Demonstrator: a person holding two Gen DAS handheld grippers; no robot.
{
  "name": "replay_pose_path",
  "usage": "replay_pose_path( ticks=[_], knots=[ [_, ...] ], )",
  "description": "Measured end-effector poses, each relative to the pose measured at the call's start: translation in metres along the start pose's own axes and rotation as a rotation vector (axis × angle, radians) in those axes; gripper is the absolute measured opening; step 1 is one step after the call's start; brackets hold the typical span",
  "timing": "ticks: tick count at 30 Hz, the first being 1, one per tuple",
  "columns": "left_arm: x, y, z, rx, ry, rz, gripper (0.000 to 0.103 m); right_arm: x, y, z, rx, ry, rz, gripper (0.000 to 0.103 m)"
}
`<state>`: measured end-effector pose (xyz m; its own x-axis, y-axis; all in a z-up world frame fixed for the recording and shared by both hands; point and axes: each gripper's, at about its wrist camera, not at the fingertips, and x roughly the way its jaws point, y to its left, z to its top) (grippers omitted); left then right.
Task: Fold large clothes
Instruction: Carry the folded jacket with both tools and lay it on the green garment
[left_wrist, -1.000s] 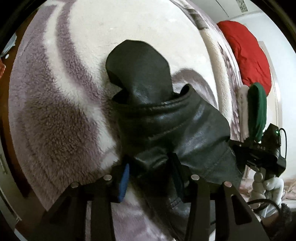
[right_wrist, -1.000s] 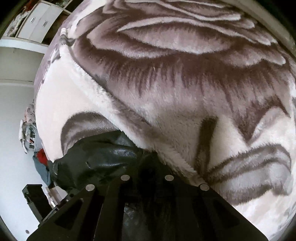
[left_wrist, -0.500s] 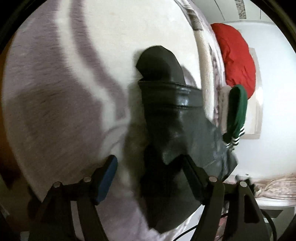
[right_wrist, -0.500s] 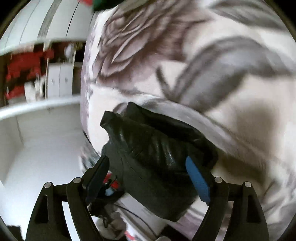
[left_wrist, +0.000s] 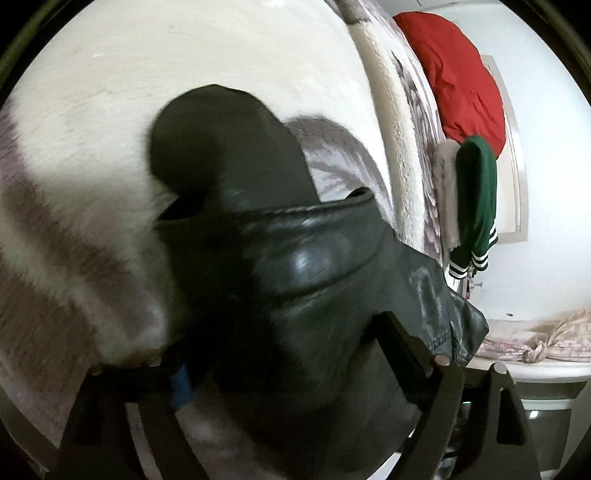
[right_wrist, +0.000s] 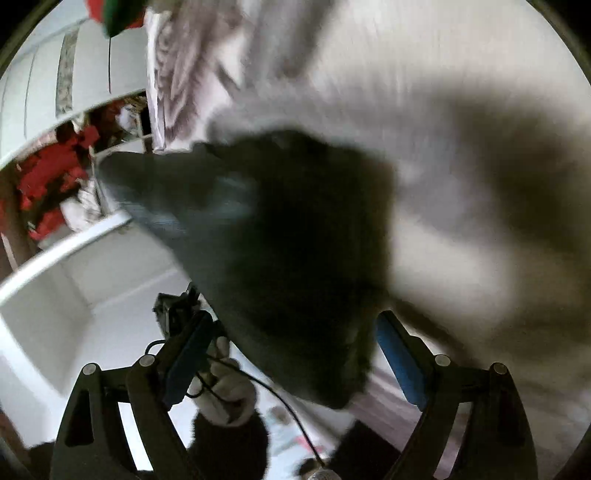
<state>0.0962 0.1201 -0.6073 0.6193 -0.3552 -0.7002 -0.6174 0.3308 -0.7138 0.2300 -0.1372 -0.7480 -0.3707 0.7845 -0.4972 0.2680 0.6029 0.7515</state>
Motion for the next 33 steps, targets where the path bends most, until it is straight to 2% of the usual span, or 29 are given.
replay_pose_path(
  ticks=[2,4,6,8,9,10,11,12,15,20,26,33],
  knots=[
    [0.0,-0.001,0.001,-0.001,-0.01,-0.003,0.087,0.018,-0.008,0.005,0.014,-0.009,0.105,0.096],
    [-0.002,-0.002,-0.002,0.001,-0.03,-0.026,0.087,0.034,-0.005,0.013,-0.001,-0.031,0.161,0.098],
    [-0.001,-0.008,-0.001,0.009,-0.049,-0.049,0.087,0.045,0.001,0.018,-0.011,-0.033,0.175,0.099],
    [0.0,-0.015,-0.001,0.031,-0.072,-0.037,0.086,0.05,0.008,0.02,-0.029,-0.055,0.158,0.097],
    [-0.001,-0.018,0.0,0.038,-0.09,-0.028,0.078,0.049,0.01,0.019,-0.029,-0.064,0.157,0.094],
    [-0.001,-0.019,0.0,0.037,-0.105,-0.018,0.07,0.047,0.011,0.016,-0.025,-0.074,0.162,0.084],
    [-0.003,-0.02,0.001,0.032,-0.119,-0.007,0.051,0.044,0.011,0.014,-0.02,-0.081,0.165,0.075],
    [-0.005,-0.019,0.001,0.026,-0.127,-0.002,0.042,0.042,0.012,0.012,-0.015,-0.088,0.165,0.072],
    [-0.016,-0.021,-0.004,0.028,-0.15,0.002,0.026,0.038,0.027,0.006,-0.039,-0.096,0.125,0.064],
    [-0.031,-0.04,-0.011,0.034,-0.168,0.014,0.022,0.029,0.059,-0.001,-0.089,-0.085,0.109,0.055],
    [-0.045,-0.069,-0.012,0.06,-0.167,0.009,0.022,-0.012,0.103,-0.006,-0.176,-0.072,0.106,0.053],
    [-0.064,-0.113,-0.005,0.11,-0.171,-0.029,0.022,-0.047,0.157,-0.011,-0.237,-0.085,0.107,0.052]
  ],
)
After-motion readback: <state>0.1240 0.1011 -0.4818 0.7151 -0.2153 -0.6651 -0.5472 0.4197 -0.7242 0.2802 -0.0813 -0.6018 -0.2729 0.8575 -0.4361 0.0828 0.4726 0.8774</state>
